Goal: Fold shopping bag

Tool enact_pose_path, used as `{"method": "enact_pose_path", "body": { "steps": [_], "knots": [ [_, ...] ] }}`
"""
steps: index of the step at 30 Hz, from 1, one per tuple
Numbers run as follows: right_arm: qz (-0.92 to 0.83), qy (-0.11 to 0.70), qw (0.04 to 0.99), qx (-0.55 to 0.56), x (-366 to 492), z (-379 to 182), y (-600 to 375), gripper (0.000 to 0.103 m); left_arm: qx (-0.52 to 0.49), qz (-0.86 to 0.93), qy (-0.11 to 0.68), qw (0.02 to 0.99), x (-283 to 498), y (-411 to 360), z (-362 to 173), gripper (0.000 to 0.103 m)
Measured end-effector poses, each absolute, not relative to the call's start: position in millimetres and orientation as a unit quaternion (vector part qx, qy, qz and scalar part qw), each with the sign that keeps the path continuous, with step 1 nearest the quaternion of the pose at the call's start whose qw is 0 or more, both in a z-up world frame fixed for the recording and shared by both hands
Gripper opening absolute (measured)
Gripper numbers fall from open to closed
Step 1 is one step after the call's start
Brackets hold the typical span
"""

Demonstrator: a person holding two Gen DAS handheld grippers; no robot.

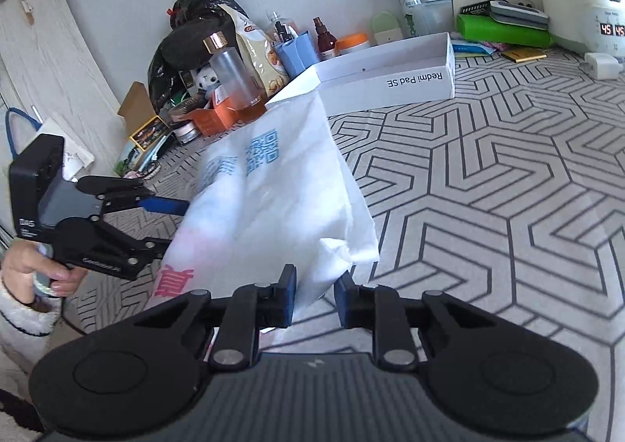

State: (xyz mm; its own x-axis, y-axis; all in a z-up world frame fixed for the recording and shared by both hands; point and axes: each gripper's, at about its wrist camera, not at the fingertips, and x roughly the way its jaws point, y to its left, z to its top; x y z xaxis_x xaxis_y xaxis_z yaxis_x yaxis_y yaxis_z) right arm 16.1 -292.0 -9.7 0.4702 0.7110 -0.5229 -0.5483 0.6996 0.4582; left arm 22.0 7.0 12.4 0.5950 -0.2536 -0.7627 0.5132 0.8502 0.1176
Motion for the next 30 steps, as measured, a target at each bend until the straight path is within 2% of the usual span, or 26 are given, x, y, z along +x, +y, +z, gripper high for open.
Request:
{"method": "enact_pose_path", "body": {
  "steps": [11,17,20,30],
  "knots": [
    [0.360,0.340,0.857,0.142,-23,-8,-304,0.021,0.166,-0.228,0.389,0.877,25,10,20,0.068],
    [0.366,0.344,0.851,0.156,-14,-14,-301,0.021,0.148,-0.209,0.362,0.896,-5,28,45,0.069],
    [0.371,0.344,0.848,0.158,-11,-16,-298,0.021,0.148,-0.215,0.345,0.901,-17,27,56,0.075],
    [0.392,0.353,0.832,0.173,-1,-14,-292,0.021,0.137,-0.267,0.348,0.888,-22,11,49,0.075]
  ]
}}
